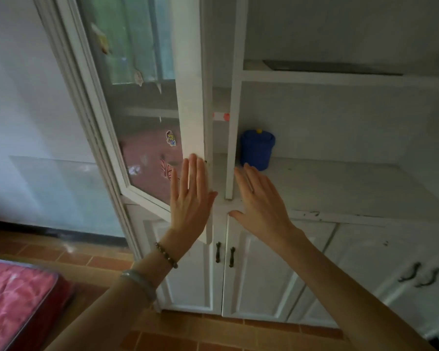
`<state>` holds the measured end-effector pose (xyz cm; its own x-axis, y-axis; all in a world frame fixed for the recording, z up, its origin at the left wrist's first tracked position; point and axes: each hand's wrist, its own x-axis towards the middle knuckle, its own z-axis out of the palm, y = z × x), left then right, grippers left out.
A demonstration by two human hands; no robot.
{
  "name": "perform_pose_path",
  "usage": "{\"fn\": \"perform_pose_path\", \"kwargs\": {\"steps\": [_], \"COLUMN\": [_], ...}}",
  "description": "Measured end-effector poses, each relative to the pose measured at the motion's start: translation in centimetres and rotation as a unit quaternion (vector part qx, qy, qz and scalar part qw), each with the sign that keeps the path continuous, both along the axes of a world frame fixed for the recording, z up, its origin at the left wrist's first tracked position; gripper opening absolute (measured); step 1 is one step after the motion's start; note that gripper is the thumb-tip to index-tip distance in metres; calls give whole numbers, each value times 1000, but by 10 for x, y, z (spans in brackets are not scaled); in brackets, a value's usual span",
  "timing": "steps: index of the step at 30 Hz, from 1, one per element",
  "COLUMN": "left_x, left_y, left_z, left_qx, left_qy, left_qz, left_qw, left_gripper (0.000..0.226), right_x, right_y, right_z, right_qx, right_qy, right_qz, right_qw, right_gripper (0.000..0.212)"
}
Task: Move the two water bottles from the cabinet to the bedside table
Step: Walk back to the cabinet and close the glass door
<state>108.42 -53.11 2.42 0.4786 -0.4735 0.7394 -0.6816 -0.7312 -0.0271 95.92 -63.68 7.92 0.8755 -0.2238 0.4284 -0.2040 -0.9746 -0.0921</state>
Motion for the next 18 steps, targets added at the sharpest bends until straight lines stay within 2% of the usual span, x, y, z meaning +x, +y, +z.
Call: {"fn": "perform_pose_path", "kwargs": {"steps": [9,18], "left_x": [47,77], "left_y": [-61,-98], "left_z": [7,5], "left_qx": [43,27], "left_qy": [-52,-85], "left_qz": [-26,-21], "left_qw": [997,996], "left_gripper": [95,90], "right_x": [32,70], "right_y": [-42,-68], "right_z": [5,1], "right_qx": [5,8], "right_qy": [17,14], "right_qz": [-36,-65], "right_qw": [999,998], "right_gripper": [92,93]}}
